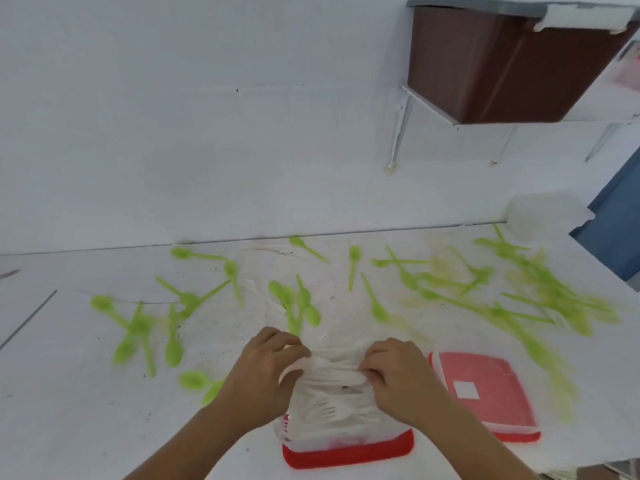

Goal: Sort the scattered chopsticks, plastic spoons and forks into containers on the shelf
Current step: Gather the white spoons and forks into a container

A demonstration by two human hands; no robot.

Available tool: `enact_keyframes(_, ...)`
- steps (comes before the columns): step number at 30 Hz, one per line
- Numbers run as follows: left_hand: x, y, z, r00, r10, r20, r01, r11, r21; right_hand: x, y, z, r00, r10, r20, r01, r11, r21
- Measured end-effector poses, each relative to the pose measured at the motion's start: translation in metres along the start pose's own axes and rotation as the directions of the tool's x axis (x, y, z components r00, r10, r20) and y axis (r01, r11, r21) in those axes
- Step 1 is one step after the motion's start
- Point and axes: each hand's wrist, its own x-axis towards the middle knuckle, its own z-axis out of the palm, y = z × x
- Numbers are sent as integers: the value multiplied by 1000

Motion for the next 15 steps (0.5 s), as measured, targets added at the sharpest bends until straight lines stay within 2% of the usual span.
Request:
enact_keyframes(2, 1, 4, -1, 999, 32, 5, -32, 999, -21, 8, -3, 3, 1000, 1, -30, -1, 1000, 0)
enact_keyframes(4, 1, 2, -3, 1000, 16, 14, -15, 998, -66, 20, -11, 0, 993, 41, -109, -32, 996, 86)
enact_keyframes(6, 4, -11, -12, 991, -121, -57, 110, 979, -171, 38, -20, -8, 968, 111, -226, -58, 972, 228)
enact_keyframes(8, 7, -37, -25, 944, -309, -112, 277, 932, -234, 63, -27, -15, 944, 167, -286, -53, 929, 368)
enact_keyframes(10, 4, -79, -36, 866, -492, -92, 464, 857, -222, 100, -31, -14, 955, 189, -227, -73, 895, 440)
enact_keyframes(12, -7, -120, -42, 769, -639, 6, 634, 762, -130, 141, -36, -2, 981, 169, -93, -113, 894, 434)
enact_keyframes(15, -21, -169, -41, 672, -725, 148, 730, 683, 28, 210, -45, 40, 985, 165, 44, -170, 912, 372)
